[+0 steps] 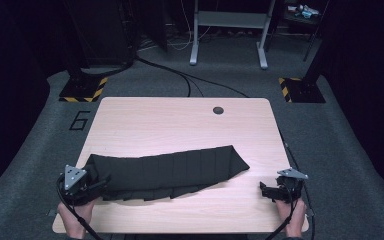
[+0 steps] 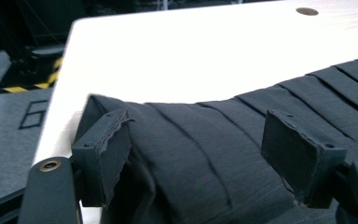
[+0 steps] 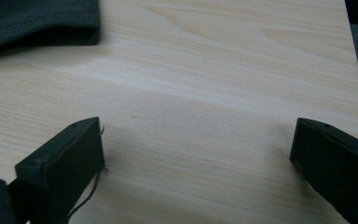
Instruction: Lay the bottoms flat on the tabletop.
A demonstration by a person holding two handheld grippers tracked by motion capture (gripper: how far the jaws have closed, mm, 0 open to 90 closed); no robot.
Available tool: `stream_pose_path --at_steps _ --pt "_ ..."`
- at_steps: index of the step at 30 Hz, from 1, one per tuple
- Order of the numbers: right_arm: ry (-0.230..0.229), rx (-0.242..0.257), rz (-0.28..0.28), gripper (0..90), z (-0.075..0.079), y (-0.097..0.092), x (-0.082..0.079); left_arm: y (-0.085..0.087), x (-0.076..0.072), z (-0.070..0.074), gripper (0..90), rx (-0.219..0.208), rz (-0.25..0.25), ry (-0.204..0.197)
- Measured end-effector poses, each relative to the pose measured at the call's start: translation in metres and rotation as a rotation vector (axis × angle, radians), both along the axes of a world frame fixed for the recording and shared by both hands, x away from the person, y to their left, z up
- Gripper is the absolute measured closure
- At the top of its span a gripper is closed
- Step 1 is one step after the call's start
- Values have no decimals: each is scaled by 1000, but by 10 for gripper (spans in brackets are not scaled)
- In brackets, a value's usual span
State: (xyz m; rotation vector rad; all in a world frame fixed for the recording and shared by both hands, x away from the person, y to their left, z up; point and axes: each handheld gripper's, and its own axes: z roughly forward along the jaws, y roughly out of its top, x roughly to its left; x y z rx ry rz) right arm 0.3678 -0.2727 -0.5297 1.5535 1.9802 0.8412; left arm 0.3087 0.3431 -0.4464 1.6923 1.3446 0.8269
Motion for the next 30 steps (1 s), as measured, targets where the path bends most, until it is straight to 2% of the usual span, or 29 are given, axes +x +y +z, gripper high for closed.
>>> stream_pose_path --at_steps 4,7,8,10,11,12,14,17,20,21,22,25,27,29,30 --pt "5 2 -3 20 0 0 0 0 1 5 209 14 1 -18" --pt "8 5 -9 26 1 1 1 -1 8 5 177 25 -9 2" --pt "16 18 -3 31 2 4 1 -1 17 2 158 35 -22 43" --pt "14 40 24 29 3 10 2 -2 25 -2 144 26 -29 59" --pt "17 41 40 24 4 16 3 -2 25 -2 126 26 -29 59" --pt "26 36 61 19 5 24 4 -3 33 -7 99 27 -36 87" --pt "19 44 106 7 10 40 7 -4 42 -13 49 30 -44 120" --pt "2 84 175 0 21 65 15 -5 54 -24 11 31 -56 172" --pt "-1 95 243 0 32 92 25 -6 64 -37 0 30 -57 196" --pt "2 97 262 0 35 101 29 -6 64 -37 0 30 -57 196" --pt "0 85 282 0 37 109 33 -5 69 -45 0 32 -69 228" --pt "22 57 323 0 38 133 46 -5 73 -57 0 31 -77 251" --pt "54 50 340 0 34 146 55 -4 75 -64 0 24 -80 280" --pt "88 24 345 0 26 154 63 -3 75 -68 0 14 -84 290" --pt "102 4 336 0 22 158 66 -1 76 -73 0 -10 -85 312"
